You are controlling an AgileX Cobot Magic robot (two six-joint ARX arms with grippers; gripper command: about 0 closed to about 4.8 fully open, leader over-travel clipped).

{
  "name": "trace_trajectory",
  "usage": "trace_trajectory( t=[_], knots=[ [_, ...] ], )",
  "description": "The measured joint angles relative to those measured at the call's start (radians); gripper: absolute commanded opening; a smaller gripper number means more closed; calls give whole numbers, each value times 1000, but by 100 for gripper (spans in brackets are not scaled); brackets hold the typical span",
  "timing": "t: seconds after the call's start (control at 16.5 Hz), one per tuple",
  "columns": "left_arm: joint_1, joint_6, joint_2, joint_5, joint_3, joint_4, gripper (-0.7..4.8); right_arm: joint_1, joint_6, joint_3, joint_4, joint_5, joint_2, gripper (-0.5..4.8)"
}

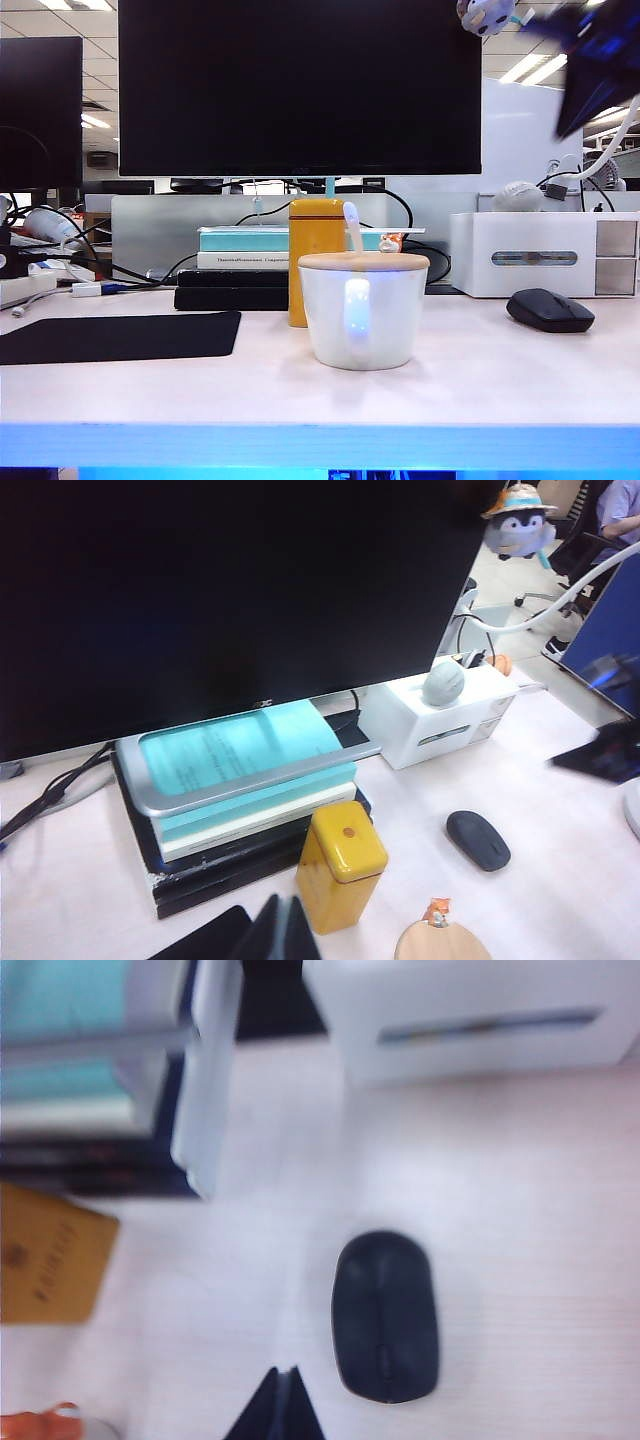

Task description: Place the black mouse on the black mouse pad.

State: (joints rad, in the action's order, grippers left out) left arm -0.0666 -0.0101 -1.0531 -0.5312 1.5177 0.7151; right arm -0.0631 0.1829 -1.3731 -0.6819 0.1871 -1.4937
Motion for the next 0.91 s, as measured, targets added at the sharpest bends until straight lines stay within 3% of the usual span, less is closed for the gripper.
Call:
trace_trajectory(
  t=[0.18,0.24,0.3,0.36,0.6,0.91],
  knots=[
    [0,16,1,0,0,-2,-5,-45,-1,0,19,-26,-87,0],
    [0,20,1,0,0,-2,-5,-47,-1,0,28,-26,-108,82],
    [0,26,1,0,0,-3,-5,-48,-2,0,37,-17,-139,314],
    [0,30,1,0,0,-4,-4,-49,-3,0,37,4,-159,479],
    [0,37,1,0,0,-8,-5,-50,-76,4,15,-23,-242,479],
    [0,48,1,0,0,-8,-5,-50,-132,4,57,-161,-302,479]
  ],
)
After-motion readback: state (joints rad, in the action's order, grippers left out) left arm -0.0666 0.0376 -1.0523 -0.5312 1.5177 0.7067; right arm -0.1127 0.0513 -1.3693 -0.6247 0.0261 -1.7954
